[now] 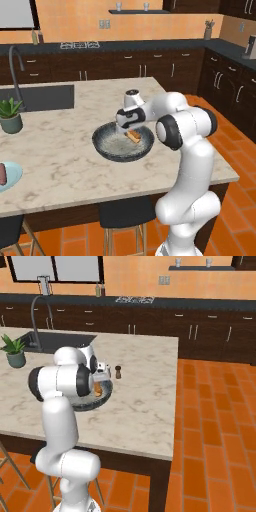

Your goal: Place one bun and one sausage from the bowl on each plate.

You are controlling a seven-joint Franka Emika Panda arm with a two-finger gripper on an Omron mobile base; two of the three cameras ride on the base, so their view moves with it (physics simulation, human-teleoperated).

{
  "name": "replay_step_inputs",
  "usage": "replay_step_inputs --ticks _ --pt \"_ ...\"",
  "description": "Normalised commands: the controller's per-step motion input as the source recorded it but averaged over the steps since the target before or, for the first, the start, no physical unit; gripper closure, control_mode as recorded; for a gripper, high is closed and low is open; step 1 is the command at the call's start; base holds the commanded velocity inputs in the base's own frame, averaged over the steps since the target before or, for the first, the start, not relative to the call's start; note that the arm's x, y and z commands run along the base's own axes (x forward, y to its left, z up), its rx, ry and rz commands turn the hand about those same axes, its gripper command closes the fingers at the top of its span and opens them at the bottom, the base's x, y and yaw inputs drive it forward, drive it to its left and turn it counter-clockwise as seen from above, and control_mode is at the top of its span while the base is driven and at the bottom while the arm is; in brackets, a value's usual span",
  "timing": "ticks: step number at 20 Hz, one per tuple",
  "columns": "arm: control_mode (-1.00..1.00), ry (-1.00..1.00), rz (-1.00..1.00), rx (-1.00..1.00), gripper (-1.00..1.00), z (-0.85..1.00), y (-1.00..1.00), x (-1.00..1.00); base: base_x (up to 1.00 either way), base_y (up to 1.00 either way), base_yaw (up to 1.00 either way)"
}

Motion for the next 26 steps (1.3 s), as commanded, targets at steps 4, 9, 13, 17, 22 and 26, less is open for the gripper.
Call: replay_step_inputs --ticks 4,9,13,17,22,26 --pt "-1.00 -0.01 0.00 0.00 -1.00 -0.34 0.00 0.09 0.00 0.00 0.00" --pt "-1.00 -0.03 0.00 0.00 -1.00 -0.31 0.00 0.03 0.00 0.00 0.00" --pt "-1.00 0.00 0.00 0.00 -1.00 -0.06 0.00 0.00 0.00 0.00 0.00" --pt "-1.00 0.00 0.00 0.00 1.00 0.00 0.00 0.00 0.00 0.00 0.00" --pt "-1.00 0.00 0.00 0.00 1.00 0.00 0.00 0.00 0.00 0.00 0.00" --pt "-1.00 0.00 0.00 0.00 1.00 0.24 0.01 -0.13 0.00 0.00 0.00"
